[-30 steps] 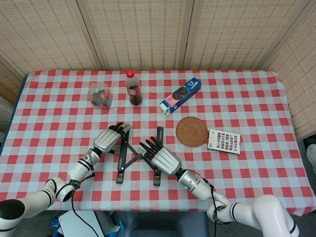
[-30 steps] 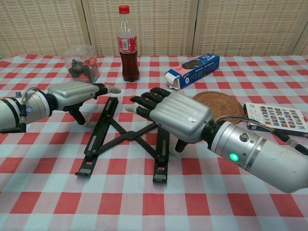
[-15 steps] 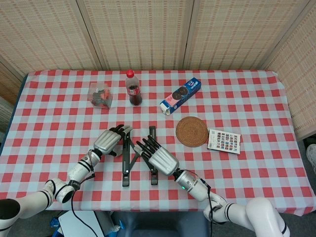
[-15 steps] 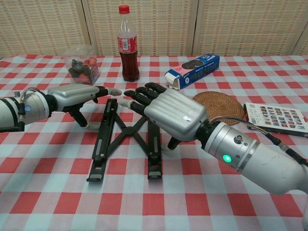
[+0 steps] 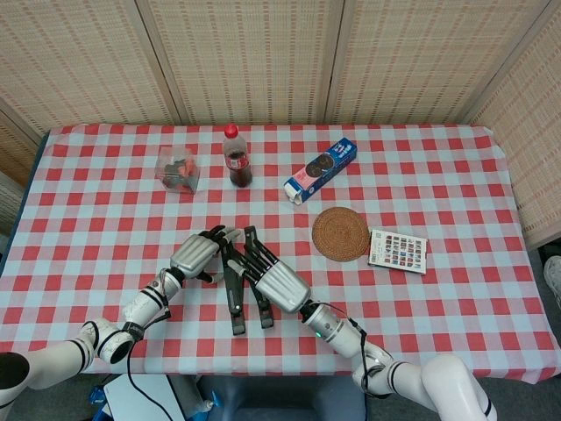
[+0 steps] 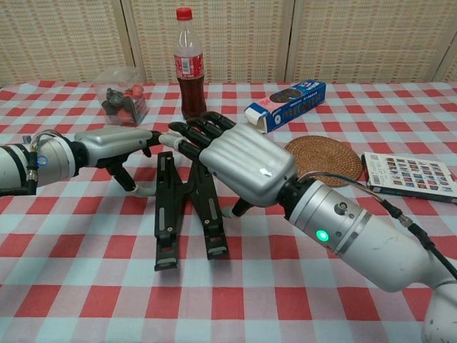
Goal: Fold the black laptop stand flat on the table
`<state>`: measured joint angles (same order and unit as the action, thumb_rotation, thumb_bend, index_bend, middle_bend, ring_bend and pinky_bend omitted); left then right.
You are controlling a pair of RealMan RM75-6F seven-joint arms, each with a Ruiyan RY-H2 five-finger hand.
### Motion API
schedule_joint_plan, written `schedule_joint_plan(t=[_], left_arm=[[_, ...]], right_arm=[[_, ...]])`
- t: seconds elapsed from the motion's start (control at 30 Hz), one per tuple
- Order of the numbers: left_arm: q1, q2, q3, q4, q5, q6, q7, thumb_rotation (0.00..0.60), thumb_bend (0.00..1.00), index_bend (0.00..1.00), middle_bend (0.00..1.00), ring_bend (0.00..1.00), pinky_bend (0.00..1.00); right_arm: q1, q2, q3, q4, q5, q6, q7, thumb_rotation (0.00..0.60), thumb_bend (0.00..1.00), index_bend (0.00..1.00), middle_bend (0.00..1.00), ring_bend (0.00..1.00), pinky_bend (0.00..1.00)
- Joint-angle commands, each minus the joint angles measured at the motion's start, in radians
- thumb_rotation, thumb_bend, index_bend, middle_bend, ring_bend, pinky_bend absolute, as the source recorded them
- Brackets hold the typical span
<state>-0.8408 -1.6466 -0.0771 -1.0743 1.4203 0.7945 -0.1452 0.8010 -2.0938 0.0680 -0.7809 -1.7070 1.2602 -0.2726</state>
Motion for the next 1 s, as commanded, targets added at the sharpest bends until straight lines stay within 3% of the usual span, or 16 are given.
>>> schedule_joint_plan(t=[0.03, 0.4, 0.5, 0.6, 0.7, 0.83, 1.0], left_arm=[[-0.004, 0.009, -0.001, -0.020, 0.003, 0.000, 0.004, 0.522, 0.26, 0.00, 0.00, 0.04, 0.22], [-0.006, 0.029, 0.001, -0.065, -0.004, 0.000, 0.054, 0.524, 0.26, 0.00, 0.00, 0.04, 0.22], [0.006, 0.038, 0.001, -0.055, -0.021, 0.005, 0.073, 0.557, 0.26, 0.00, 0.00, 0.04, 0.22], [0.024, 0.061, -0.001, -0.049, -0.036, 0.020, 0.079, 0.593, 0.26, 0.00, 0.00, 0.04, 0.22], [0.047, 0.095, -0.007, -0.052, -0.057, 0.039, 0.078, 0.599, 0.26, 0.00, 0.00, 0.04, 0.22], [0.073, 0.137, -0.016, -0.059, -0.080, 0.060, 0.080, 0.600, 0.26, 0.00, 0.00, 0.04, 0.22], [0.096, 0.182, -0.025, -0.081, -0.098, 0.080, 0.085, 0.600, 0.26, 0.00, 0.00, 0.04, 0.22]], right_arm=[[0.004, -0.003, 0.002, 0.002, -0.002, 0.005, 0.001, 0.600, 0.00, 0.00, 0.00, 0.00, 0.00], [0.003, 0.012, -0.008, -0.026, -0.009, 0.013, -0.011, 0.600, 0.00, 0.00, 0.00, 0.00, 0.00], [-0.001, 0.059, -0.021, -0.087, -0.018, 0.012, -0.016, 0.600, 0.00, 0.00, 0.00, 0.00, 0.00], [0.010, 0.154, -0.032, -0.211, -0.023, -0.021, 0.012, 0.600, 0.00, 0.00, 0.00, 0.00, 0.00], [0.053, 0.300, -0.034, -0.381, -0.027, -0.104, 0.045, 0.600, 0.00, 0.00, 0.00, 0.00, 0.00], [0.126, 0.445, -0.034, -0.526, -0.041, -0.221, 0.074, 0.600, 0.00, 0.00, 0.00, 0.00, 0.00], [0.230, 0.542, -0.032, -0.589, -0.059, -0.370, 0.136, 0.600, 0.00, 0.00, 0.02, 0.00, 0.00]])
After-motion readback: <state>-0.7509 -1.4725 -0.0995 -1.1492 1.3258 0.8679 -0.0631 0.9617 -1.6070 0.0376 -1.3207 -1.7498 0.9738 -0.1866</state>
